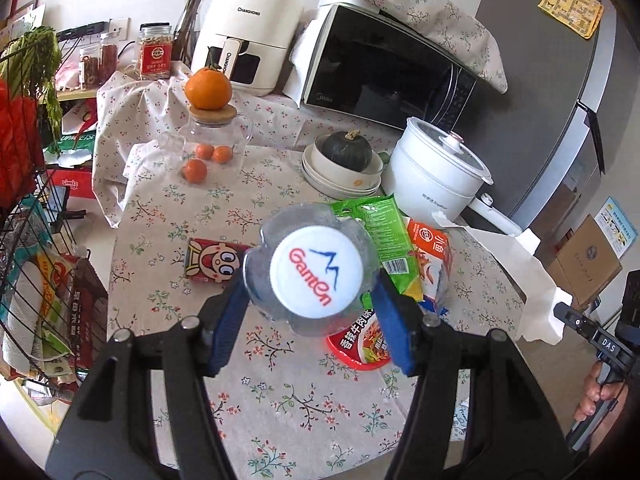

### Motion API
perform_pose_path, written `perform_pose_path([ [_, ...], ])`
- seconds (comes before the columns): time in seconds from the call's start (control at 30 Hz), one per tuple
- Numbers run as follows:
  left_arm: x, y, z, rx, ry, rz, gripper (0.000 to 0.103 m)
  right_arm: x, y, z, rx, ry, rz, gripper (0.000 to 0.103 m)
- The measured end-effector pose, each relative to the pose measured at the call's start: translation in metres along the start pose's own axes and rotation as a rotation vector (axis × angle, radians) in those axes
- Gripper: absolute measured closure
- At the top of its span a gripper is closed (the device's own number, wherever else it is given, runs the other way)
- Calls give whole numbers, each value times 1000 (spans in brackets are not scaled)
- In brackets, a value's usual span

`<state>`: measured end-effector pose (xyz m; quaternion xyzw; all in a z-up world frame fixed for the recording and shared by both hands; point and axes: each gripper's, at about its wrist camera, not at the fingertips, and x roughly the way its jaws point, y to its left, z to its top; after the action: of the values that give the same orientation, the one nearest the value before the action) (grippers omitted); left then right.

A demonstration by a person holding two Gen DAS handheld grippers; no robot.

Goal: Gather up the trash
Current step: 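Carry the bottle and paper to the white bin and release both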

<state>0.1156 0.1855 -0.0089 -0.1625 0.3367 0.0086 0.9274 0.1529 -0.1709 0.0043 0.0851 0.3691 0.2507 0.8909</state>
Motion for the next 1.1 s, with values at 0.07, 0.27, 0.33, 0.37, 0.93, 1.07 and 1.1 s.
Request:
perform_pose_path([
  [0.07,-7,-8,-1,15,-11,-33,40,-15,-5,-3,-4,-7,-22,100],
  [0.27,-23,-36,-1,82,-57,-116,40,-55,-34,-18,27,-23,-96,100],
  [0.33,-28,-47,-1,97,-64,-152,41,-69,-47,-24,52,-27,-120,100],
  [0.37,-30,-52,-2,106,-64,-172,41,-75,-53,-27,64,-29,-134,100],
  [0.93,-10,-199,-53,295,91,-498,41,-114,-148,-104,240,194,-399,100],
  [1.07,4,-236,-74,355,135,-534,41,-122,-164,-118,255,211,-439,100],
  [1.1,8,-244,-79,369,145,-541,41,-124,-167,-120,258,215,-449,100],
])
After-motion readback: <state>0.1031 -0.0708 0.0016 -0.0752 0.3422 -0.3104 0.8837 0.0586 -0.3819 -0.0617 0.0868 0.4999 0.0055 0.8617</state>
